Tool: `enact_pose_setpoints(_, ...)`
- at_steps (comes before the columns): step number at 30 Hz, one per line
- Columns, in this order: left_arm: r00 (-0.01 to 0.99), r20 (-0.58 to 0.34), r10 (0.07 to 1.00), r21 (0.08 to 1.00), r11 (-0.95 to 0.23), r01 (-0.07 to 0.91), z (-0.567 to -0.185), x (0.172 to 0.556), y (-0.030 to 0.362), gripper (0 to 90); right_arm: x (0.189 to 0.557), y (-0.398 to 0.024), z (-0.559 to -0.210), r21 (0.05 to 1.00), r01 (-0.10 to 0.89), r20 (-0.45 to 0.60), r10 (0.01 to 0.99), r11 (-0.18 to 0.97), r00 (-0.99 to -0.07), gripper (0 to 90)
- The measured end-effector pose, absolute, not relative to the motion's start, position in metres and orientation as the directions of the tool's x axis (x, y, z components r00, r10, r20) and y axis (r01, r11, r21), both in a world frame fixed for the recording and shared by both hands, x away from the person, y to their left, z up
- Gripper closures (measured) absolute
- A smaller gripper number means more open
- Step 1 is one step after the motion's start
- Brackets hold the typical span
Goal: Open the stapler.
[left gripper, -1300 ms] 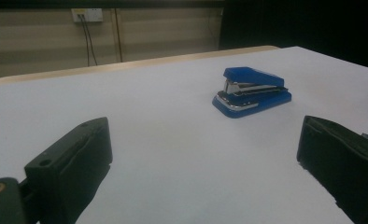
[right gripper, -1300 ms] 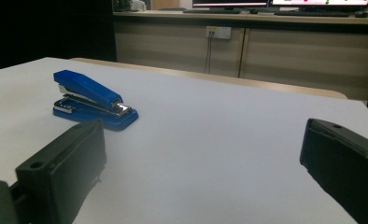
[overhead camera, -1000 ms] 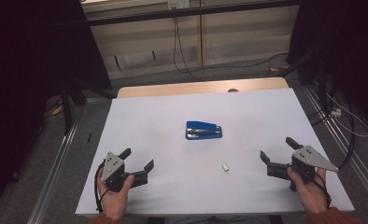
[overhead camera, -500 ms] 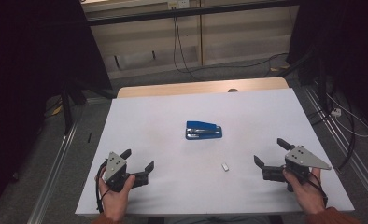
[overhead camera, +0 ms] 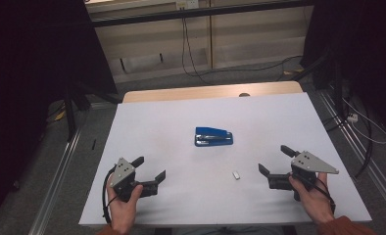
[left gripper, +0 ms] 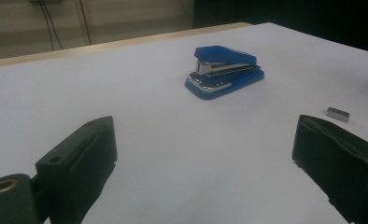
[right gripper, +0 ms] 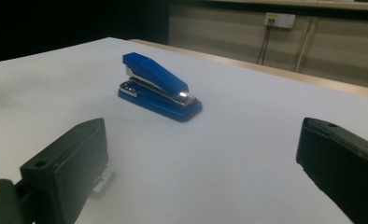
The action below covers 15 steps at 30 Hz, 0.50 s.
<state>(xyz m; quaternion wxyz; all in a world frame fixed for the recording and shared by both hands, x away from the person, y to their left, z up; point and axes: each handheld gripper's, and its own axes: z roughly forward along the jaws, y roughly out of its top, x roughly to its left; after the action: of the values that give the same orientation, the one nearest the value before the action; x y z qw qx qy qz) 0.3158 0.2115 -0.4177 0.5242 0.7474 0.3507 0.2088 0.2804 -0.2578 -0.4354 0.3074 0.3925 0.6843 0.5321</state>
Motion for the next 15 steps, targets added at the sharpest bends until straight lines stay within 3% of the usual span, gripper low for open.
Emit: enact_pose_setpoints(15, 0.698, -0.053, 0.714, 0.913, -0.247, 0.323, -0.418, 0.318, 0.197, 7.5, 0.29, -0.244, -0.437, 0.968, 0.22, 0.007, 0.863, 0.121, -0.505, 3.1)
